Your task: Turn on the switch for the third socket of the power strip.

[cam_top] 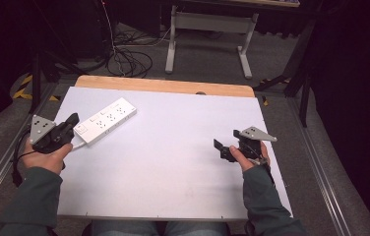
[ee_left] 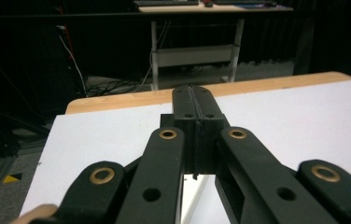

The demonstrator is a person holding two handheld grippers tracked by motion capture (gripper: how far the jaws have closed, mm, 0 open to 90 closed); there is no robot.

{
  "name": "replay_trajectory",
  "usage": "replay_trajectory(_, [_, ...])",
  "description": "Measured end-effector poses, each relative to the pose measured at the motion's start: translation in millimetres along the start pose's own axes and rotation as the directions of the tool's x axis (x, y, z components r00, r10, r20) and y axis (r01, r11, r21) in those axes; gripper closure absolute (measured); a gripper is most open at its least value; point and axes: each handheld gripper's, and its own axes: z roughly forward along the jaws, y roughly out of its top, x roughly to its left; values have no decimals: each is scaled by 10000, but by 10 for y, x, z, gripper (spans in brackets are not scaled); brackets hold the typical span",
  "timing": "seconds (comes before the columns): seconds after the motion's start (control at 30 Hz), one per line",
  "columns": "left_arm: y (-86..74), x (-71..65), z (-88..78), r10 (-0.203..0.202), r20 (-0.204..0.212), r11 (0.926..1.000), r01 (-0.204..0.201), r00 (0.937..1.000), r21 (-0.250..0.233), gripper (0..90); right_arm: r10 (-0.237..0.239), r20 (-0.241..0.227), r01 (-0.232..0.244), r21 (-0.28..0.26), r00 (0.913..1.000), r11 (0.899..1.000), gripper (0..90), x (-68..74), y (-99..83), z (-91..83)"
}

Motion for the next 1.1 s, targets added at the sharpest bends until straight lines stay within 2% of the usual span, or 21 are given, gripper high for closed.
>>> replay_trajectory(0.13, [-26,39,-91,-335,-6,9994,335,9994,2,899,-48,19,48,31,10000,10000,122,3,-8,-20])
replay_trajectory(0.33, [-45,97,-62,-560,-5,9984,560,9984,56,899,-29,43,29,28,10000,10000,122,1,-19,-37])
replay_trajectory(0.63, [-28,59,16,-509,131,9987,509,9986,-42,889,11,101,-12,70,9999,10000,123,-31,-58,-76])
replay_trajectory(0.77, [-10,31,9,-328,139,9994,330,9994,-108,866,35,164,-36,52,9999,10000,122,-27,-65,-102])
replay_trajectory(0.9, [0,40,-1,-276,-68,9994,275,9996,-228,823,21,167,-23,66,9999,10000,122,-28,-71,-104])
replay_trajectory(1.1, [9,96,-41,-241,-603,9987,214,9979,-459,756,107,154,-108,59,9998,9999,122,-34,-71,-108])
